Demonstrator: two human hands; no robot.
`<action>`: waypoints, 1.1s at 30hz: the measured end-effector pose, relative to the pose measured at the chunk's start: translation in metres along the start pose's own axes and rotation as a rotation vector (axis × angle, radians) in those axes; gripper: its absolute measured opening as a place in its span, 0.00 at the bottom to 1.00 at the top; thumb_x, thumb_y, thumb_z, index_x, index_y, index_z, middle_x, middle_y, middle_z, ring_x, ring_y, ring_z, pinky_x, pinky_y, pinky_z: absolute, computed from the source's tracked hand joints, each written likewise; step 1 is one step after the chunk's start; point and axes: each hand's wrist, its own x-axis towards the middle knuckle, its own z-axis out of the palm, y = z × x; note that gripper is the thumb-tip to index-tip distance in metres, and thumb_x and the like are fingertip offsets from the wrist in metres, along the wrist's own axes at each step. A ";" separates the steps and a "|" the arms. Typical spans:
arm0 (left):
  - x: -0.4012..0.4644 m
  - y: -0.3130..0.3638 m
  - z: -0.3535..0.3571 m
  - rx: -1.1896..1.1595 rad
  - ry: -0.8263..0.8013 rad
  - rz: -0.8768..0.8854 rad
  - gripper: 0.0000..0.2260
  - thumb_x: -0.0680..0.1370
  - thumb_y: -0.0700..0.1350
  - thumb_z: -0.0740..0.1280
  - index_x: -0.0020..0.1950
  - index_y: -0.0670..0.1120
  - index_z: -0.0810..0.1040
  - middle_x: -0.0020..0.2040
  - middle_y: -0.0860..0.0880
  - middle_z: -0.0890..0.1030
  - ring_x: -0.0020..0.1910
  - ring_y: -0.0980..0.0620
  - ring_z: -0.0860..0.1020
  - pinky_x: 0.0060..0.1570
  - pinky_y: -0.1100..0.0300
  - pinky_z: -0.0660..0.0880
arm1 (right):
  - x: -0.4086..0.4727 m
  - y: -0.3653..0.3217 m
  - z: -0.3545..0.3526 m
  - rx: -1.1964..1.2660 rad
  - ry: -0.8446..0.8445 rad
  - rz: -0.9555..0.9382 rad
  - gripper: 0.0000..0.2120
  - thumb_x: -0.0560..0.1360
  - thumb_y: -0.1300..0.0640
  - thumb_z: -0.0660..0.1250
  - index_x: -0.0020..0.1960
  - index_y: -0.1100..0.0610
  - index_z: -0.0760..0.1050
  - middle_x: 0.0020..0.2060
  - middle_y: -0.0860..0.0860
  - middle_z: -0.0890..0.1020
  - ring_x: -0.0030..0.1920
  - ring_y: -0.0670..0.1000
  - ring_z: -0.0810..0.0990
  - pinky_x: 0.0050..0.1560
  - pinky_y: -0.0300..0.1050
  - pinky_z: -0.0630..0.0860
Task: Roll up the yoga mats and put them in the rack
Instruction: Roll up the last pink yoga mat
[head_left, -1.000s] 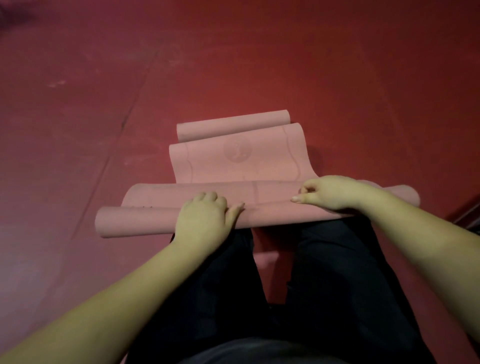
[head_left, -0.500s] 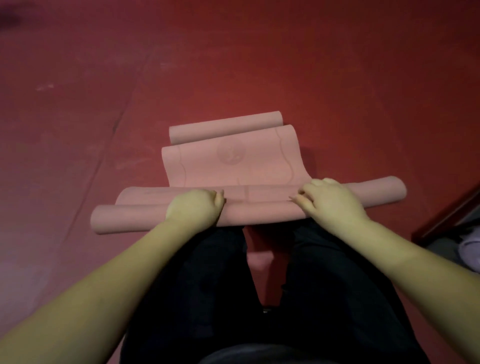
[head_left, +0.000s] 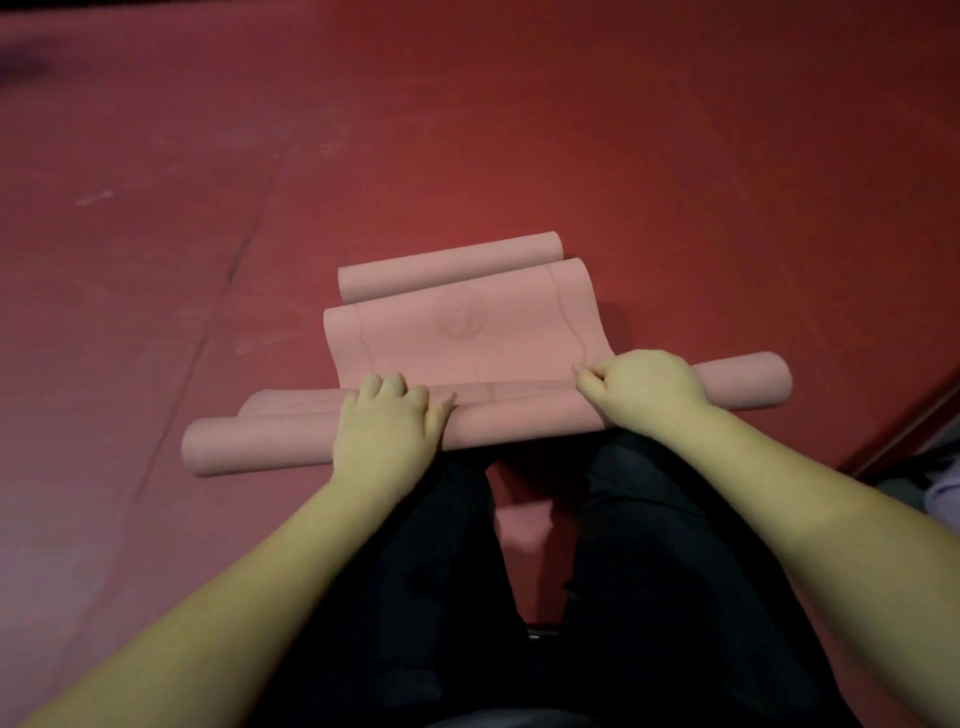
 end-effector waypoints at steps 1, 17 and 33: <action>-0.007 0.003 0.000 0.003 0.000 0.017 0.23 0.79 0.58 0.56 0.38 0.43 0.79 0.38 0.43 0.76 0.41 0.39 0.74 0.36 0.50 0.68 | 0.005 0.001 -0.003 0.004 -0.053 0.011 0.25 0.81 0.40 0.48 0.57 0.50 0.81 0.50 0.57 0.83 0.51 0.61 0.80 0.44 0.49 0.70; 0.048 -0.006 -0.028 -0.079 -0.081 0.043 0.23 0.84 0.55 0.49 0.47 0.45 0.80 0.51 0.41 0.83 0.50 0.39 0.79 0.43 0.53 0.66 | 0.009 0.020 -0.029 0.100 0.001 0.121 0.22 0.81 0.42 0.52 0.51 0.51 0.81 0.51 0.58 0.83 0.52 0.60 0.79 0.42 0.47 0.70; 0.041 -0.012 -0.016 -0.113 -0.345 0.026 0.19 0.84 0.53 0.52 0.60 0.47 0.80 0.61 0.43 0.75 0.61 0.41 0.70 0.58 0.51 0.67 | 0.011 0.028 -0.022 0.241 -0.412 0.016 0.17 0.81 0.43 0.56 0.56 0.48 0.79 0.49 0.47 0.73 0.60 0.55 0.73 0.55 0.45 0.69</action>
